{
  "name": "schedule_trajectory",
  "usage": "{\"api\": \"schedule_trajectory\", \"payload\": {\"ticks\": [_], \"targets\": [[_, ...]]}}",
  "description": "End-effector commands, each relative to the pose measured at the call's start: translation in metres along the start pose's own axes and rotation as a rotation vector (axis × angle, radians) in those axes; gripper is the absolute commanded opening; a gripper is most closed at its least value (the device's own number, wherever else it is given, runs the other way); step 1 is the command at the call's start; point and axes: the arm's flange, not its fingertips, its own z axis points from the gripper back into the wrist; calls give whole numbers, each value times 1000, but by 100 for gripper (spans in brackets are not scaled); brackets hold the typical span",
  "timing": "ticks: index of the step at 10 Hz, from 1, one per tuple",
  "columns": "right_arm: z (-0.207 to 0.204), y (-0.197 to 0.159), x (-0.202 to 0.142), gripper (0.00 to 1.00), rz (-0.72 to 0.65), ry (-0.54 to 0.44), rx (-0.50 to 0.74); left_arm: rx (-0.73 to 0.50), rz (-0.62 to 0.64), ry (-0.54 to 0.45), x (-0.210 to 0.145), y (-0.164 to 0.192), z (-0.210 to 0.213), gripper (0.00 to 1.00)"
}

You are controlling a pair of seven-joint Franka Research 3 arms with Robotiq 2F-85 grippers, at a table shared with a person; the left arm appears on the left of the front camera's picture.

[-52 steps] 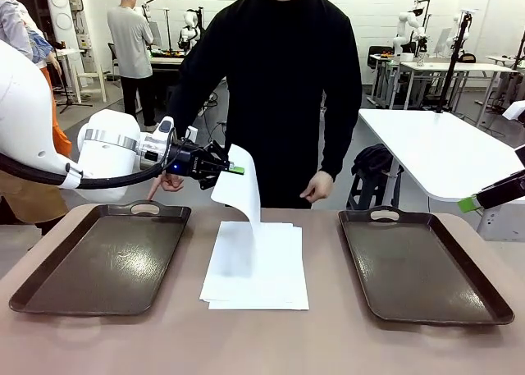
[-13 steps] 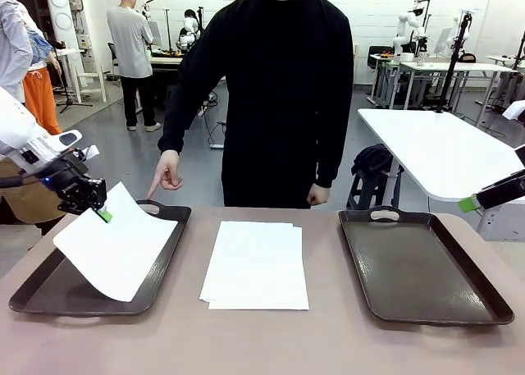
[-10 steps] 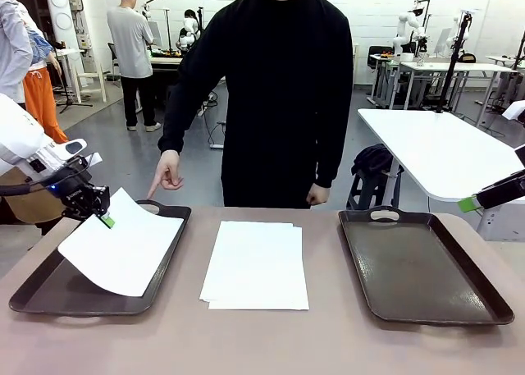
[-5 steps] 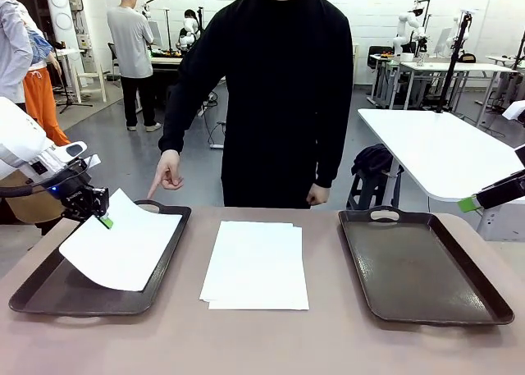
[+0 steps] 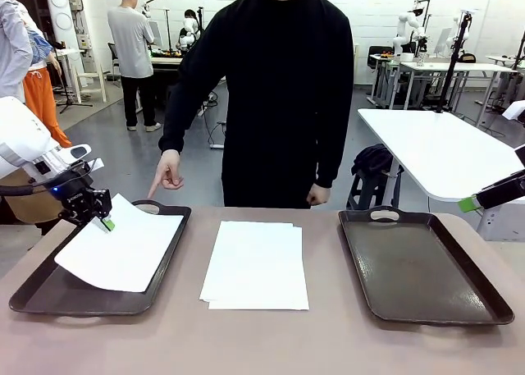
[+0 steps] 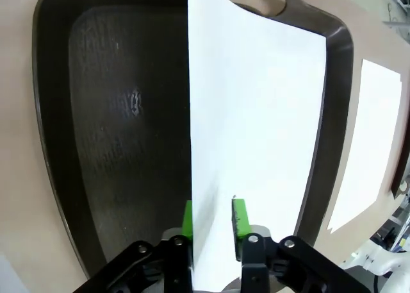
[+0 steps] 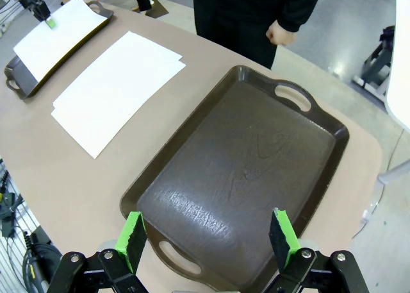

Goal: Sort the A4 documents.
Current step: Place the A4 Paper in the designated Handle tray.

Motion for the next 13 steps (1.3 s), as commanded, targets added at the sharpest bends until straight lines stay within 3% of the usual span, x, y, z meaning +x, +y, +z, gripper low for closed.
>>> {"api": "schedule_trajectory", "payload": {"ticks": [1,2,3,4,5,10,12,13], "targets": [[-3,0,-1,100,-3,-4,17,33,28,24,1,-1,9,59],[-3,0,-1,100,-3,-4,17,43,35,23,-1,-1,11,64],[-3,0,-1,100,-3,-4,17,60,44,24,-3,-1,11,78],[-3,0,-1,100,-3,-4,17,83,58,17,-4,-1,13,83],[-3,0,-1,100,-3,-4,17,89,60,16,-5,-2,14,98],[-3,0,-1,100,-3,-4,17,91,75,10,-8,-2,15,100],[-3,0,-1,100,-3,-4,17,-14,139,9,-9,-4,21,100],[-3,0,-1,100,-3,-4,17,68,57,8,-3,0,13,100]]}}
